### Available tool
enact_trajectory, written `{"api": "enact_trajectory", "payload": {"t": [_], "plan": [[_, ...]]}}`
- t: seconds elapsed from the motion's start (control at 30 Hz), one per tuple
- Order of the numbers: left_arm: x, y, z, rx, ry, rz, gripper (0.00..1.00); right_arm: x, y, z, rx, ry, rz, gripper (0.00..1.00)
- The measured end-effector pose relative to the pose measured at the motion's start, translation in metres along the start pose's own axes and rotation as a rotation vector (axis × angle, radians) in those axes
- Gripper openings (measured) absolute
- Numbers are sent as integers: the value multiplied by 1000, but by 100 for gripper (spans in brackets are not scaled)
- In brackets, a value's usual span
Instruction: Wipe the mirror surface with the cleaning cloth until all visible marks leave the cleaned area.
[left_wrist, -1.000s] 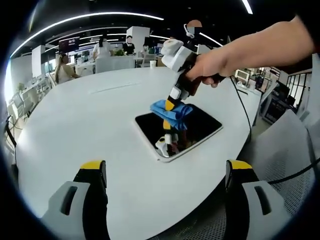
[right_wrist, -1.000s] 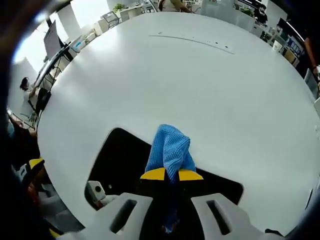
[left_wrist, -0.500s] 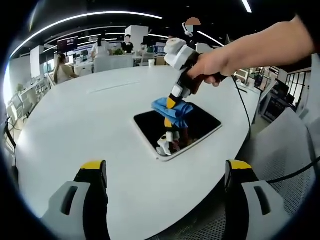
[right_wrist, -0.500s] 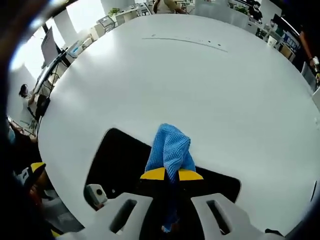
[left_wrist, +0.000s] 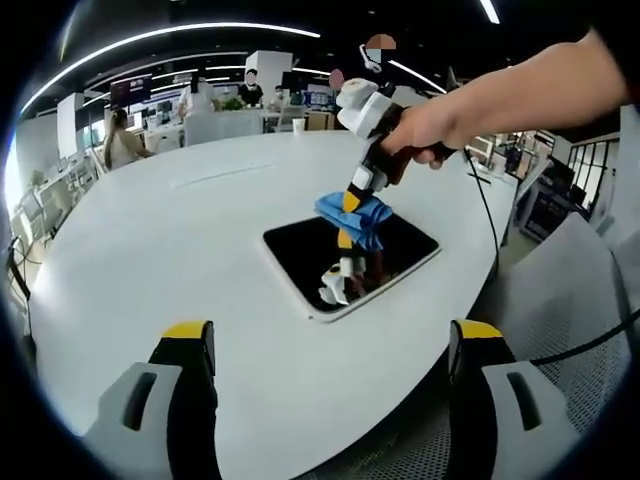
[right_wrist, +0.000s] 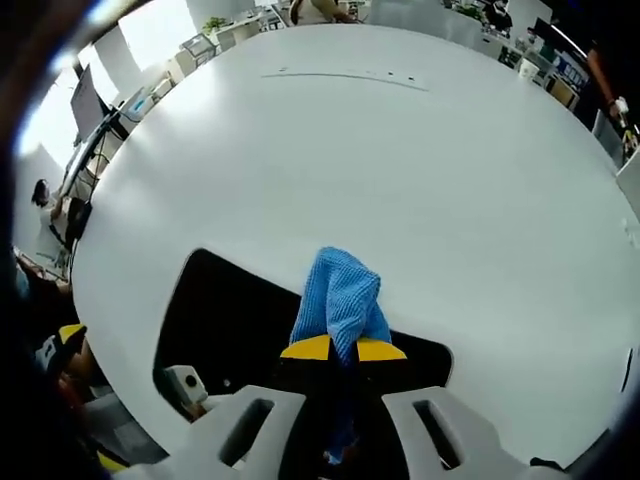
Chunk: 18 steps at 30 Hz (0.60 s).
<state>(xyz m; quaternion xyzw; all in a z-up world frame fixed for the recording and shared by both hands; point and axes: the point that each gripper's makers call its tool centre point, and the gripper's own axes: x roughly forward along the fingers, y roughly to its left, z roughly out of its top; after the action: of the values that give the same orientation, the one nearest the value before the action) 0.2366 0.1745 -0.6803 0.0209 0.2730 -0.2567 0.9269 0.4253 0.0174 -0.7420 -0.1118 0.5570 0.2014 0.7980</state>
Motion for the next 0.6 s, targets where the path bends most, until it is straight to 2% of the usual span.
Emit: {"api": "enact_trajectory", "payload": {"t": [0.3, 0.33, 0.6], "plan": [[0, 0, -2, 5, 9, -2, 95, -7, -10, -7, 35, 3, -7, 1], [0, 0, -2, 5, 8, -3, 95, -1, -13, -3, 40, 4, -6, 1], [0, 0, -1, 4, 2, 0, 95, -1, -11, -4, 50, -3, -31, 1]]}}
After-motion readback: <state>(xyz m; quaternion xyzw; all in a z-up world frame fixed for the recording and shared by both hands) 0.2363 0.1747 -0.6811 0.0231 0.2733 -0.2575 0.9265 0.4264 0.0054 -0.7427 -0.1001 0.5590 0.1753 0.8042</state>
